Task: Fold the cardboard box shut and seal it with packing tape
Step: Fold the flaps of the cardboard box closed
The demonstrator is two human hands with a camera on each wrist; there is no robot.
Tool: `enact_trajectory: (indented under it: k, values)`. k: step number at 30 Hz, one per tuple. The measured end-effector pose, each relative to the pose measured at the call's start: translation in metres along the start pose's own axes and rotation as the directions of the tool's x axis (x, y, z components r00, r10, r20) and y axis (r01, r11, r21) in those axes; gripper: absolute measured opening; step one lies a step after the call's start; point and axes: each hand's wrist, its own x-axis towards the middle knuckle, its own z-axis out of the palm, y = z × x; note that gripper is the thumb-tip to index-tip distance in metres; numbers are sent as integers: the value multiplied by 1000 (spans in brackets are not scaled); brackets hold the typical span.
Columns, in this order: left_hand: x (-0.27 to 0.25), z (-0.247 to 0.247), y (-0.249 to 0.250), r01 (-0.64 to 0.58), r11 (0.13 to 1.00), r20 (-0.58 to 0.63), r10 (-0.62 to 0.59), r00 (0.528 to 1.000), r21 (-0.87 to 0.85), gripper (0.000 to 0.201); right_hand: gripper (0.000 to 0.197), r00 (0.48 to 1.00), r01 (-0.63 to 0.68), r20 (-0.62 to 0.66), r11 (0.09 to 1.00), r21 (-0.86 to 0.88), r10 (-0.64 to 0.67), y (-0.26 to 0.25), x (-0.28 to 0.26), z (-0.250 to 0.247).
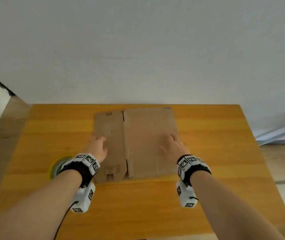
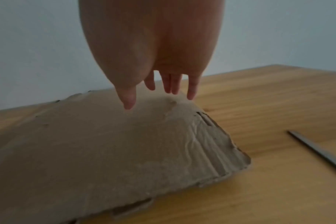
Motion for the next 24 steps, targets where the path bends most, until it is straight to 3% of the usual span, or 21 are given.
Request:
enact_trajectory:
  k: [3, 7, 19, 24]
  values:
    - [3, 7, -4, 78, 996, 8, -78, 997, -39, 43, 82, 992, -122, 29, 991, 52, 121, 8, 8, 7]
    - [5, 18, -7, 178, 980, 44, -175, 984, -90, 54, 98, 978, -209, 50, 963, 172, 204, 11, 14, 15]
    - [10, 20, -2, 286, 912, -30, -308, 951, -295, 69, 107, 958, -275, -6, 927, 256, 286, 10, 20, 17]
    - [4, 3, 0, 316, 902, -53, -346, 937, -294, 75, 111, 956, -256, -47, 902, 347, 289, 9, 7, -2]
